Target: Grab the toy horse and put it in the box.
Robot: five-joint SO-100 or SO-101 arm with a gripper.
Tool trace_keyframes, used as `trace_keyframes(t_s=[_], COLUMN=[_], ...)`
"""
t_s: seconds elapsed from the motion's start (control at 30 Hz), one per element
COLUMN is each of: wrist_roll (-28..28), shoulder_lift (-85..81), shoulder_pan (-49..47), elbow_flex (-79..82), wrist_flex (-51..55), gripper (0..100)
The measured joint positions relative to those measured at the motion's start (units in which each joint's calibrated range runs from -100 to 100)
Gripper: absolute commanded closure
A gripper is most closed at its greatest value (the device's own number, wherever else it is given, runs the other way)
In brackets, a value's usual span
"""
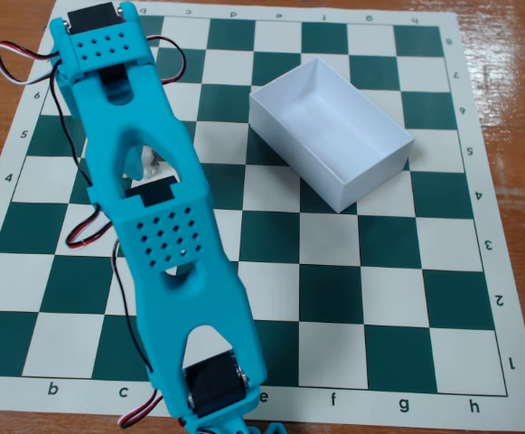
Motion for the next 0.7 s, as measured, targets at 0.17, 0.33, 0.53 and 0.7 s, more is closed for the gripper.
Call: trace_keyframes(t_s=[0.17, 0.33, 0.53, 0.7], wrist_roll=[-0.52, -0.57, -0.57, -0.36], shoulder_lift=[11.49, 14.64, 18.55, 21.02], shoulder_pan=[-1.72, -1.72, -1.64, -0.30], elbow_flex=[-20.04, -23.93, -24.93, -27.65], wrist_flex=[5.52, 6.48, 6.48, 6.48], gripper=[57, 61, 61, 76])
